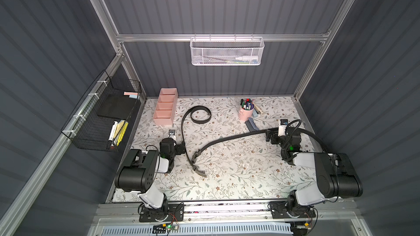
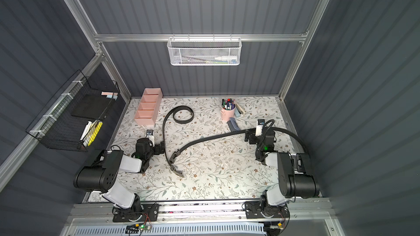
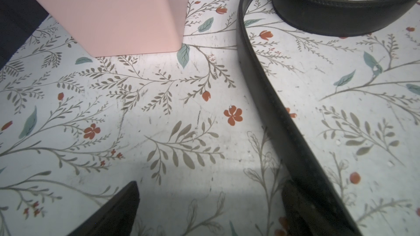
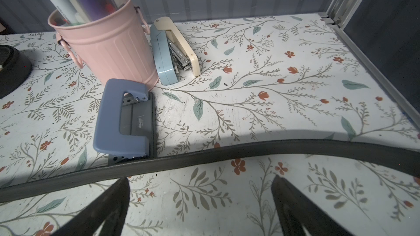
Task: Place the belts into the storage roll
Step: Roll the belt at the center of the board.
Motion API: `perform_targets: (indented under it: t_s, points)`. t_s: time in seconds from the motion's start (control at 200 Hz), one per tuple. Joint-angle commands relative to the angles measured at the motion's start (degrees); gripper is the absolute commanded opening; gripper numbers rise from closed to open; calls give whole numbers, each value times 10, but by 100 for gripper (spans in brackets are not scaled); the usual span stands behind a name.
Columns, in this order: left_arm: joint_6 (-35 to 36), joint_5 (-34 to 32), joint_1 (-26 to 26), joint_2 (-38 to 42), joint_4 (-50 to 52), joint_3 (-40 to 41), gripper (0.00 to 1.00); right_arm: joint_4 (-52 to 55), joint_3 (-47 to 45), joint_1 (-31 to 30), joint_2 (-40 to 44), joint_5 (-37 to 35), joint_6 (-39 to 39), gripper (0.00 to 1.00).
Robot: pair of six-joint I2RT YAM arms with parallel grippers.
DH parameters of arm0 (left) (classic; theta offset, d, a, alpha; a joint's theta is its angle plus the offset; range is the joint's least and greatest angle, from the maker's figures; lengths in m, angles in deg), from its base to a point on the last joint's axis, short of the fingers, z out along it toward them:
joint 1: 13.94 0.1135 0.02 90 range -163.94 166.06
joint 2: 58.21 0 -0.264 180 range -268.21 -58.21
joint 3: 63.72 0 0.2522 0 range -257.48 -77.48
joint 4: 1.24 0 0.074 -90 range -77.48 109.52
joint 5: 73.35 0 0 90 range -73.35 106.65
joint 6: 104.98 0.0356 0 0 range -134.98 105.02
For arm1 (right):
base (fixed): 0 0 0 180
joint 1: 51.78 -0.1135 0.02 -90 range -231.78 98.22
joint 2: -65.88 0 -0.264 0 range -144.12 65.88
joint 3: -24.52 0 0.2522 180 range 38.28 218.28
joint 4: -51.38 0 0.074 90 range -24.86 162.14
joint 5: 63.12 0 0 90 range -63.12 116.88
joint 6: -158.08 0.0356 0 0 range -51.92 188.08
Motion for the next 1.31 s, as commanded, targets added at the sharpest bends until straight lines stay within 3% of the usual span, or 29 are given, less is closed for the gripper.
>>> perform_targets:
  t_s: [0.0,0.345,0.48,0.605,0.655,0.785,0.895,0.97,1.041,1.131,1.301]
  points:
    - [4,-1,-3,-7,2,-2,99,-10,1,0,5,4,-11,99]
    - [3,7,-3,-3,-3,-6,99,-4,4,0,5,-25,-2,99]
    - [8,22,-3,32,115,-54,100,34,27,0,23,-55,7,99]
    - [5,16,-3,81,169,-66,99,190,90,0,69,-69,19,99]
    - [-9,7,-3,106,201,-79,100,236,116,2,80,-110,54,99]
    - [-57,-14,-3,153,323,-140,99,394,183,11,119,-107,115,99]
    - [-73,3,-3,169,469,-229,99,535,258,11,141,-79,155,99]
    - [-78,36,-9,170,551,-283,99,591,296,11,150,-18,152,99]
    - [-71,28,-36,173,602,-314,99,647,330,11,157,42,129,99]
    - [-30,26,-90,172,660,-348,99,713,360,10,160,68,108,99]
    - [12,33,-177,144,759,-392,99,851,416,10,170,-6,85,99]
